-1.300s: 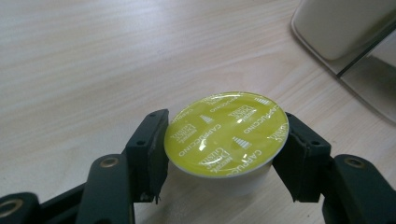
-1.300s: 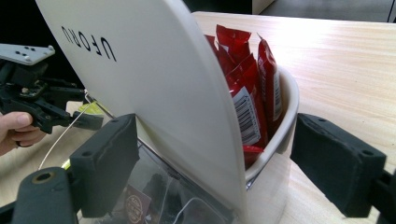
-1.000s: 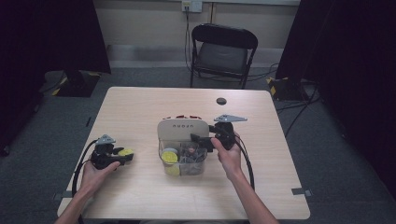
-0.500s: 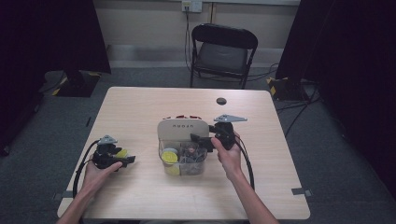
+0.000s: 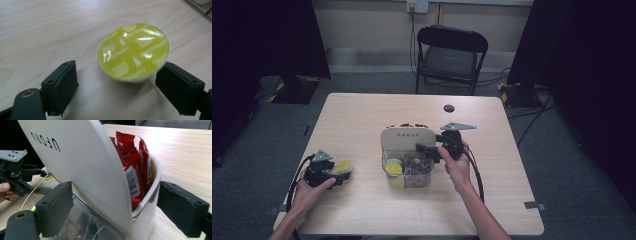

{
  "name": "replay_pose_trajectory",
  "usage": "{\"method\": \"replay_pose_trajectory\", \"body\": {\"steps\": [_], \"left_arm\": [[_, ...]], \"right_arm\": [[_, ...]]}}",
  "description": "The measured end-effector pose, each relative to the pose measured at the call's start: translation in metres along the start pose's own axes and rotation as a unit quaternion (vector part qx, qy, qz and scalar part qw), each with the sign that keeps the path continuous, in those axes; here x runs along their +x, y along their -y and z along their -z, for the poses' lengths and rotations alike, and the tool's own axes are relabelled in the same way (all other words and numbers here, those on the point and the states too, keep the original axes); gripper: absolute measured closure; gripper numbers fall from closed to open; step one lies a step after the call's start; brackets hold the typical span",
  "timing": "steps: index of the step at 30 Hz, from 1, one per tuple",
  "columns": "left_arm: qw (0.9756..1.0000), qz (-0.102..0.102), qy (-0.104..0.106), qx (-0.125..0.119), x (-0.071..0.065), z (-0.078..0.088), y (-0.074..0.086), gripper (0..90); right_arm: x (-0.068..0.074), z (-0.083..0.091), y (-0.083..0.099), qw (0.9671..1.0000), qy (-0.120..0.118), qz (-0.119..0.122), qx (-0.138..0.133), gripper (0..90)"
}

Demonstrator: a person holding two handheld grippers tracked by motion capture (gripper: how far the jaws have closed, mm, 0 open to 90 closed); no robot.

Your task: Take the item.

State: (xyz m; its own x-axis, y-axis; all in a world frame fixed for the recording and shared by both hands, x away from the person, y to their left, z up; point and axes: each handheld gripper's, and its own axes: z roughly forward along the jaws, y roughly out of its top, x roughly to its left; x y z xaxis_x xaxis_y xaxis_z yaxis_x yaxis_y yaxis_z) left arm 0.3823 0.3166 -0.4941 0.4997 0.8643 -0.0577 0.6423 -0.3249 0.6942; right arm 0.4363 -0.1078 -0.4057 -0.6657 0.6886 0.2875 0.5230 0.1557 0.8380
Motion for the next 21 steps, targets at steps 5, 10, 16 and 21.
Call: {"method": "replay_pose_trajectory", "body": {"steps": [5, 10, 16, 21], "left_arm": [[0.9996, -0.022, -0.019, -0.007, -0.006, 0.003, 0.009, 15.3], [0.9991, -0.018, -0.022, -0.032, -0.007, 0.004, 0.016, 15.2], [0.9991, -0.019, -0.022, -0.031, -0.007, 0.006, 0.018, 15.2], [0.9991, -0.019, -0.023, -0.031, -0.007, 0.006, 0.018, 15.1]], "right_arm": [[0.000, -0.001, -0.001, 1.0000, 0.000, 0.002, 0.003, 12.0], [0.000, 0.000, -0.002, 1.0000, 0.000, 0.002, 0.002, 12.4], [0.001, 0.003, -0.003, 1.0000, 0.001, 0.007, -0.004, 14.7], [0.005, 0.012, -0.007, 0.9993, 0.001, 0.025, -0.026, 17.9]]}}
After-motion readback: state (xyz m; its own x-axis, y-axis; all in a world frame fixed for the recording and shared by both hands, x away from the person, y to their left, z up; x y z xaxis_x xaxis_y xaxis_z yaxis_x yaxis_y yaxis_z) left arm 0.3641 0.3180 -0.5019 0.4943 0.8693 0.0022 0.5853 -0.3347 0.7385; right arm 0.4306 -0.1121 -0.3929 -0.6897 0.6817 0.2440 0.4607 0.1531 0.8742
